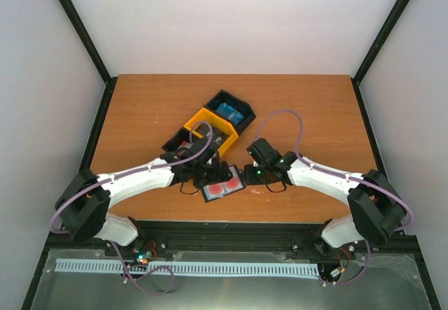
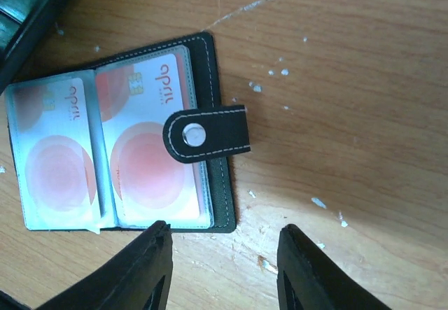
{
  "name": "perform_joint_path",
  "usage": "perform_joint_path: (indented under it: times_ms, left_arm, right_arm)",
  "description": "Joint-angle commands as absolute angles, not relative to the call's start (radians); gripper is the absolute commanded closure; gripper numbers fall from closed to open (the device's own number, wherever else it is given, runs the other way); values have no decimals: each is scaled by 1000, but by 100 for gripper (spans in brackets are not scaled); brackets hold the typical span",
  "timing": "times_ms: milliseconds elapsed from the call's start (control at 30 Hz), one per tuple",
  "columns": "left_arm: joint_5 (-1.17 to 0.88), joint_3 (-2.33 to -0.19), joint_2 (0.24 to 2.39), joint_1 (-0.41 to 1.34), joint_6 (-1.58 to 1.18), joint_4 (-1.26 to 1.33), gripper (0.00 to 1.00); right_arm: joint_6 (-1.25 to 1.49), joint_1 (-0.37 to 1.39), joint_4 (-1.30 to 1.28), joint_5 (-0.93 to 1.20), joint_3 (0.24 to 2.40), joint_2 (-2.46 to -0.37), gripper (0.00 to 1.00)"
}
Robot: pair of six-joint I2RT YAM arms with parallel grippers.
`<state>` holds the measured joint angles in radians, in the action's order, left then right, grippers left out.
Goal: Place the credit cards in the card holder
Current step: Insert the credit card into the card holder, then adjust the storage box at the center of the board.
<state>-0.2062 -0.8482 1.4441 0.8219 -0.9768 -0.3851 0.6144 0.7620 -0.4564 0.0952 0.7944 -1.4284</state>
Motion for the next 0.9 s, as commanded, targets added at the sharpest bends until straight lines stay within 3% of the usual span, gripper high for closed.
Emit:
perform_joint_path:
  times_ms: [0,167,400,500,700,867]
  left_arm:
    - [-86,-788,1352,799,-1044,-601,13]
    - [-7,-663,1180,750,-1087,-666,7]
    - [-32,-514,1074,690,-1062,-485,8]
    - [-9,-521,1110,662,-1034,-485,16]
    - [-25,-532,1170,588,-954,-424,42]
    - [-44,-585,1215,568,-894,-385,45]
  right_arm:
    - [588,769,-524,58,847,-1428,57]
    - [586,769,-528,58,867,-1451,50]
    - [586,769,-539,63,917,-1516,48]
    - [595,769,-536,57,926,-1528,48]
    - [613,769,-536,70,946,-1568,49]
    - [625,769,-534,66,953,-1583,50]
